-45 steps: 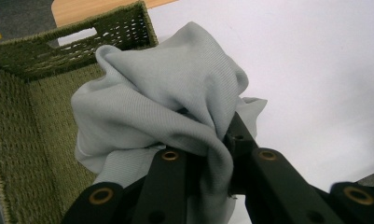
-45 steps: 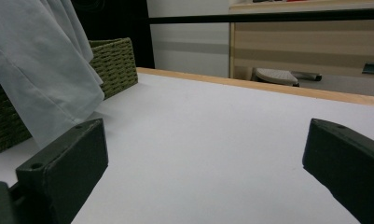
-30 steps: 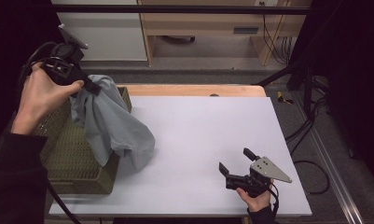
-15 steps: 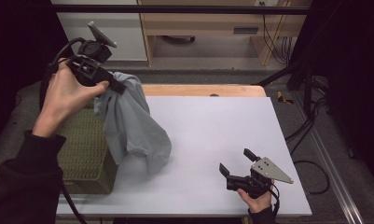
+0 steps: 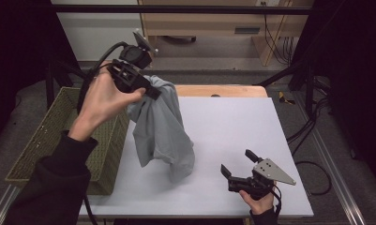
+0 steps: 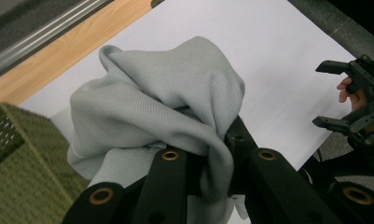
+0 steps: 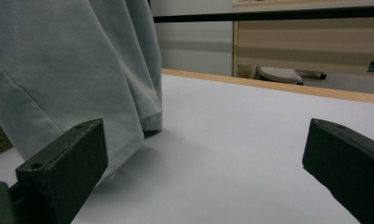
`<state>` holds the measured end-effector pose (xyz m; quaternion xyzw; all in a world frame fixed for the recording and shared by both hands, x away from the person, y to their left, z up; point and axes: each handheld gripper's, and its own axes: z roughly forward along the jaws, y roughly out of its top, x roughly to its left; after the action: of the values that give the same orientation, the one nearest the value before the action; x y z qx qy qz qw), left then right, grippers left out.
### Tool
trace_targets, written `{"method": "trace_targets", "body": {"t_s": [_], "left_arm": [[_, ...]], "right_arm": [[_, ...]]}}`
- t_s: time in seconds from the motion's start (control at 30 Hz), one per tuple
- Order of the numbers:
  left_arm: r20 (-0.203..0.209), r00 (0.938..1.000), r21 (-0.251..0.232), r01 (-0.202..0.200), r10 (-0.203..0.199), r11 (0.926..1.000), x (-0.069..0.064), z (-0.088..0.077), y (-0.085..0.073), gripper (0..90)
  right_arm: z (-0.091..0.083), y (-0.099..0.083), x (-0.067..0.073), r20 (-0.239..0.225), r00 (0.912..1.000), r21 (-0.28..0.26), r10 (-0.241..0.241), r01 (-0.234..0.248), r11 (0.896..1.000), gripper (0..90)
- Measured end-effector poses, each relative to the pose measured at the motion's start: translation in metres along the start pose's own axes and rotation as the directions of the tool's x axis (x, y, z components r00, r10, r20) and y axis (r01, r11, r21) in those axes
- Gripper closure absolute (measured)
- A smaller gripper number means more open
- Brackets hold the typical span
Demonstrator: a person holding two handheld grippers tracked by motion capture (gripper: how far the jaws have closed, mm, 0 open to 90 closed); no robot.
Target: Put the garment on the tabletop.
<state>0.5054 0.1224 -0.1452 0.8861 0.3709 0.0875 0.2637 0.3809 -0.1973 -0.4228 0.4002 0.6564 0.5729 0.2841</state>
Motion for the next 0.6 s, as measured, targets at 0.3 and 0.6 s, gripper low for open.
{"method": "trace_targets", "body": {"t_s": [0.3, 0.6], "left_arm": [[0.026, 0.9983, 0.005, -0.052, 0.052, 0.9986, -0.015, 0.033, 0.007, 80.4], [0.069, 0.9934, 0.022, -0.094, 0.092, 0.9954, -0.024, 0.071, 0.001, 80.4]], "right_arm": [[-0.002, 0.001, 0.001, -0.005, 0.9998, 0.002, 0.019, -0.019, 1.000, 0.2], [-0.001, 0.000, 0.000, 0.001, 0.9999, -0.001, 0.012, -0.012, 1.000, 0.2]]}}
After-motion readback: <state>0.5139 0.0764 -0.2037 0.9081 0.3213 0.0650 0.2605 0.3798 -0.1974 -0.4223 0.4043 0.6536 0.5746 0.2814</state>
